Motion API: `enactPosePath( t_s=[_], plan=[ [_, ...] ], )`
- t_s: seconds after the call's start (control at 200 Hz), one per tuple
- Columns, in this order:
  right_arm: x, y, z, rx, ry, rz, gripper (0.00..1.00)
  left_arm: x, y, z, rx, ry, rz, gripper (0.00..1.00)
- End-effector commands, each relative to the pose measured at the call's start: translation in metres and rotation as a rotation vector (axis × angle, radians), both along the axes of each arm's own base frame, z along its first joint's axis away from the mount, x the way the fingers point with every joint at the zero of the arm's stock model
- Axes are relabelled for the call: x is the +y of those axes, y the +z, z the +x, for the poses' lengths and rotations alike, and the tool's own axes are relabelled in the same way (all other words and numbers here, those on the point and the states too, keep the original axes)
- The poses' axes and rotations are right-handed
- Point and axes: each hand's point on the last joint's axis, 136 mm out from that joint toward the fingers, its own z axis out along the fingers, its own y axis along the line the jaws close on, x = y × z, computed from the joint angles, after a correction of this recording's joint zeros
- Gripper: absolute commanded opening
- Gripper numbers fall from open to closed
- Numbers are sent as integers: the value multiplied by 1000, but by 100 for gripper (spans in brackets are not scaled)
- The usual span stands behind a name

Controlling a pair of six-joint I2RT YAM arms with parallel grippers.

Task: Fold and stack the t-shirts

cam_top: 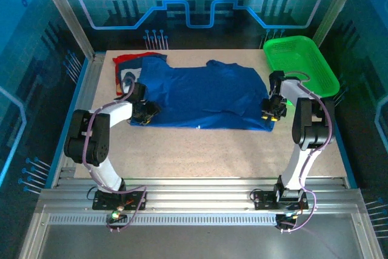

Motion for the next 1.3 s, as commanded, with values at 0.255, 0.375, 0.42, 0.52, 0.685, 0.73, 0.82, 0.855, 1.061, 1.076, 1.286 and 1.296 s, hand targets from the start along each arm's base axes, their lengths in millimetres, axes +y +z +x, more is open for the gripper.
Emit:
enactPosePath(
  t_s=[0.255,0.375,0.42,0.52,0.685,0.73,0.82,0.855,1.061,1.076,1.286,1.296],
  plan=[
    [-3,22,-36,-9,-57,14,0,20,-20,-27,78,-5,60,58],
    [4,31,-43,-54,-59,52,23,18,-18,-28,69,-19,52,59],
    [8,33,-42,-77,-51,76,32,18,-19,-29,68,-20,49,59],
    [23,30,-38,-103,-20,145,45,16,-19,-29,62,-24,40,59],
    [46,14,-33,-93,58,187,52,14,-21,-29,67,-32,31,59],
    [47,8,-33,-79,61,181,52,14,-21,-30,69,-32,31,59],
    [45,-4,-32,-55,52,165,51,14,-22,-32,73,-34,32,58],
    [43,-8,-33,-43,50,155,49,15,-23,-33,76,-34,34,58],
    [28,-10,-42,-9,21,67,10,20,-25,-41,100,-25,52,57],
    [26,-8,-43,-13,15,61,8,21,-24,-42,102,-23,56,57],
    [2,20,-75,23,-79,-45,0,37,-23,-61,134,36,78,53],
    [1,22,-77,27,-82,-51,0,38,-22,-62,136,39,79,53]
  ],
)
